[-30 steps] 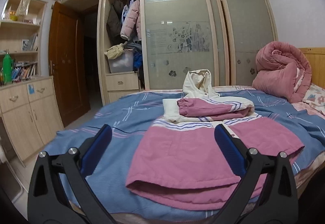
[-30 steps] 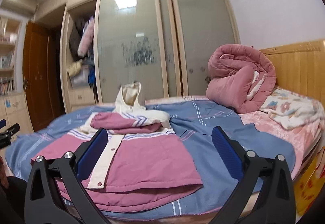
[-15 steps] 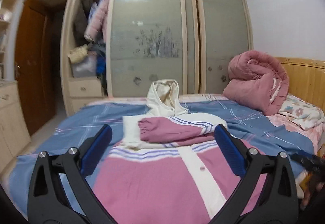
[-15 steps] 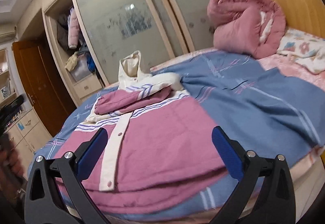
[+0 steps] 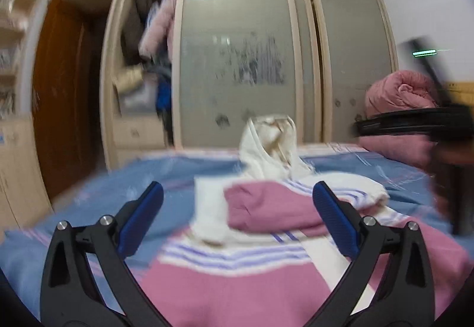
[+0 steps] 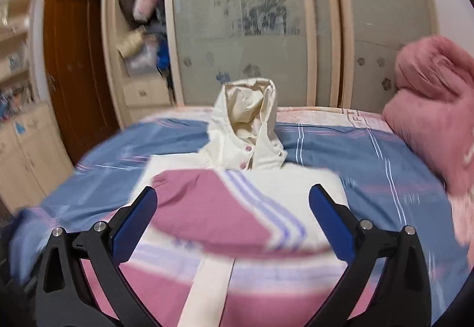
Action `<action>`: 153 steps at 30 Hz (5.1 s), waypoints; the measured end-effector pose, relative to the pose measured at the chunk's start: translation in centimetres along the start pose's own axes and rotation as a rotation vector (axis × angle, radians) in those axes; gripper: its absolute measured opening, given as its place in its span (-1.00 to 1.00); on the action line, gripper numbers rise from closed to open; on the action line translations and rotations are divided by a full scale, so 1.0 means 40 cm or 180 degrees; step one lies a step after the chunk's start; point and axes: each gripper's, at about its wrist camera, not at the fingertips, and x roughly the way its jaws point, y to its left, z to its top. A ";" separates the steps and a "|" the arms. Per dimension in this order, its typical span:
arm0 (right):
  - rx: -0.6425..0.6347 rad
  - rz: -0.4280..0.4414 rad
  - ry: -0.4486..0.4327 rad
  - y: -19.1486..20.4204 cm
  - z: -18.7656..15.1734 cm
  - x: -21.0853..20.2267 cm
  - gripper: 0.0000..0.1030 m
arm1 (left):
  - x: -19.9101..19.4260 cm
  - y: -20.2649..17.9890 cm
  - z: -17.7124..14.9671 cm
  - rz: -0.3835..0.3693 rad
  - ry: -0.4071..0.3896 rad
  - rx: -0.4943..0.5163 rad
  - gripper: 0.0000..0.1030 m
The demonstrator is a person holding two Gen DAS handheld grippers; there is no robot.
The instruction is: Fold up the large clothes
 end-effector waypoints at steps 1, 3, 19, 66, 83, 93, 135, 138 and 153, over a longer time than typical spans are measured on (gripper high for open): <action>-0.0026 -0.0065 0.0049 -0.003 0.026 0.050 0.97 | 0.005 0.000 0.001 0.0006 -0.0008 0.0037 0.96; -0.0028 -0.0247 0.0148 -0.016 0.098 0.198 0.97 | 0.028 0.000 -0.005 0.0038 0.0039 0.0105 0.96; 0.0338 -0.0899 0.0901 -0.150 0.306 0.859 0.58 | 0.120 0.065 -0.041 -0.0127 0.0307 0.0037 0.96; 0.1880 0.0868 -0.0940 -0.177 -0.371 -0.192 0.85 | 0.195 0.157 -0.147 -0.1617 0.1427 -0.2368 0.96; 0.2312 0.1341 -0.0756 -0.251 -0.360 -0.132 0.85 | 0.762 0.113 -0.110 -0.1901 0.1771 -0.3826 0.95; 0.2496 0.1299 -0.0749 -0.321 -0.363 -0.109 0.85 | 1.009 0.082 -0.144 -0.1440 0.1882 -0.3856 0.90; 0.2997 0.1900 -0.0523 -0.372 -0.368 0.006 0.88 | 0.418 0.040 -0.225 -0.0922 0.1746 -0.2293 0.96; 0.3092 0.2070 -0.0456 -0.376 -0.359 0.063 0.67 | 0.405 0.053 -0.216 -0.1077 0.1728 -0.2562 0.96; 0.3342 0.1588 0.0225 -0.391 -0.354 0.311 0.04 | 0.512 0.074 -0.310 -0.1406 0.1993 -0.3379 0.93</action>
